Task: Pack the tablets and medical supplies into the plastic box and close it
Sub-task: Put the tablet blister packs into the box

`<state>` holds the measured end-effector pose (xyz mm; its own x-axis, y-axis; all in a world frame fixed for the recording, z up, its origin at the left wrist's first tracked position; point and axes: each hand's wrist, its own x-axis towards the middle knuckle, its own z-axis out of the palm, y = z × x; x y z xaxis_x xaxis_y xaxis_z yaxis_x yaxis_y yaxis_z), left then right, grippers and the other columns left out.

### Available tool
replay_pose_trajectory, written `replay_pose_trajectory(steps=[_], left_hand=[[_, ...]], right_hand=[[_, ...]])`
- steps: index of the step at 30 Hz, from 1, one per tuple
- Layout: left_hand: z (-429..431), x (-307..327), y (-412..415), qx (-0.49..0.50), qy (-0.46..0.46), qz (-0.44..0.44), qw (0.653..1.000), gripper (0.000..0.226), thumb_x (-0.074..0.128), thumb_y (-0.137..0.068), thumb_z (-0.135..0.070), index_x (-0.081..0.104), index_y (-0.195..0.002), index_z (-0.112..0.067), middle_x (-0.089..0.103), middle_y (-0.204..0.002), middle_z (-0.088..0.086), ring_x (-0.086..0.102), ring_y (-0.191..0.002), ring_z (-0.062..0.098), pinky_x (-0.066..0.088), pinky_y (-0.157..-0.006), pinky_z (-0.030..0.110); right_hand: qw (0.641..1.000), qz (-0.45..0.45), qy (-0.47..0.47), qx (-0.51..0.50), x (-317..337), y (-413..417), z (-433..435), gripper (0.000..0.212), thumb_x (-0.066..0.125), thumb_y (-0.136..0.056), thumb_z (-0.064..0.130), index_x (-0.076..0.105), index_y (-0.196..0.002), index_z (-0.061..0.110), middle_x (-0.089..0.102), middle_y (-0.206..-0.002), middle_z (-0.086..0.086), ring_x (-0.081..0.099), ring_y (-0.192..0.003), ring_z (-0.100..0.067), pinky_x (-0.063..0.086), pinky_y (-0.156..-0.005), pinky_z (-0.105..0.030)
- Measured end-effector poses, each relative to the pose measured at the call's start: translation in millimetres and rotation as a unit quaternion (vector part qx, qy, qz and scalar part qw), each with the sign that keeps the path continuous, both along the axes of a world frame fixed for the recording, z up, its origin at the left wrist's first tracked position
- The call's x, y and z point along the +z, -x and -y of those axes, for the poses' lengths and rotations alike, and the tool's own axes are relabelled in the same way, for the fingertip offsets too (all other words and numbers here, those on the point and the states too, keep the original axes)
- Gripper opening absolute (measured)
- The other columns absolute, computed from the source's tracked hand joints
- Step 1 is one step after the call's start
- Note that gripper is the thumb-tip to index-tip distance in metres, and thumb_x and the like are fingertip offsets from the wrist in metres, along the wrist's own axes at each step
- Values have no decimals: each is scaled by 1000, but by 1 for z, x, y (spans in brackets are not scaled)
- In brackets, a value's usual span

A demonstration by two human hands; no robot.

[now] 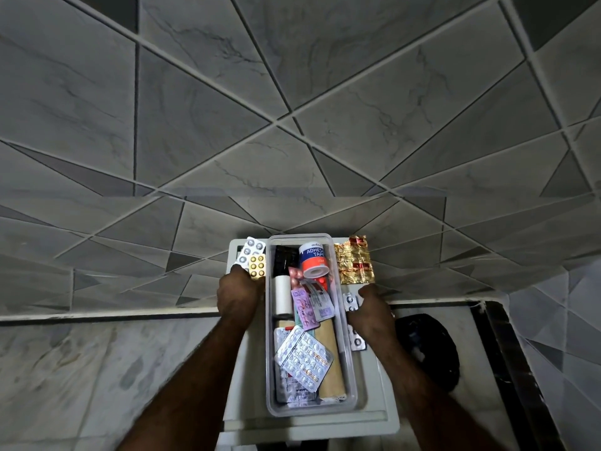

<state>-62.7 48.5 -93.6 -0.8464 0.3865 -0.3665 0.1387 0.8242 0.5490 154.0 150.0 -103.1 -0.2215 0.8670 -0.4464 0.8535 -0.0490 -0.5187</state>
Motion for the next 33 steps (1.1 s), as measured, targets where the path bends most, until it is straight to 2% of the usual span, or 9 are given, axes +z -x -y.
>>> replay_pose_trajectory(steps=[3,6,10,14,17,20,24,29,33], left_hand=[[2,2,3,35,-46,48,997,40,77,-71,-29,63,-102,-9,69,-105,19,65,-99,37,51,-81,35],[4,1,7,60,-87,91,990,23,77,-63,-26,65,-81,-17,74,-93,12,69,-89,31,56,-81,35],[10,11,4,59,-108,70,990,13,72,-68,-23,71,-79,-16,75,-83,5,68,-86,26,52,-75,30],[20,31,-6,42,-133,-6,990,12,68,-75,-24,72,-84,-17,75,-85,2,67,-84,22,39,-70,23],[24,49,-18,12,-167,-73,983,8,68,-73,-22,71,-78,-17,72,-79,2,66,-77,20,40,-68,23],[22,60,-32,-59,-166,-152,973,9,69,-76,-19,69,-83,-14,67,-82,6,61,-77,23,29,-65,19],[15,68,-52,-191,-126,-202,952,17,63,-84,-20,64,-98,-11,62,-98,10,60,-87,29,37,-66,29],[2,66,-68,-307,-32,-229,923,24,70,-73,-15,65,-96,-10,65,-91,15,66,-70,35,50,-58,36],[-5,70,-70,-322,12,-203,925,42,69,-77,-25,57,-114,-8,60,-111,15,66,-89,34,50,-72,37]], right_hand=[[996,-46,59,-55,3,1,-4,32,74,-73,11,61,-102,10,67,-95,-4,64,-88,-26,50,-73,-31],[981,-114,108,-111,6,-3,-8,15,75,-70,3,67,-78,14,72,-81,-6,70,-86,-30,59,-80,-45],[967,-170,109,-155,18,-10,-15,20,77,-71,1,69,-78,18,75,-85,-8,72,-82,-31,58,-82,-55],[964,-214,26,-158,47,-6,-16,20,80,-73,7,69,-82,22,76,-85,-6,73,-79,-27,59,-81,-51],[970,-209,-51,-117,74,3,-13,18,77,-77,13,73,-93,20,74,-86,2,71,-79,-19,59,-78,-36],[972,-197,-106,-73,91,17,-4,23,75,-80,13,73,-103,15,72,-85,4,68,-78,-12,50,-71,-20],[973,-172,-156,14,92,36,9,20,73,-82,14,74,-102,14,73,-90,2,67,-79,-12,49,-73,-17],[961,-65,-210,165,80,56,12,29,61,-89,17,69,-116,13,68,-113,-9,63,-101,-23,46,-89,-26],[954,-18,-196,224,77,67,12,35,55,-92,16,62,-126,10,58,-125,-13,57,-112,-27,43,-93,-29]])
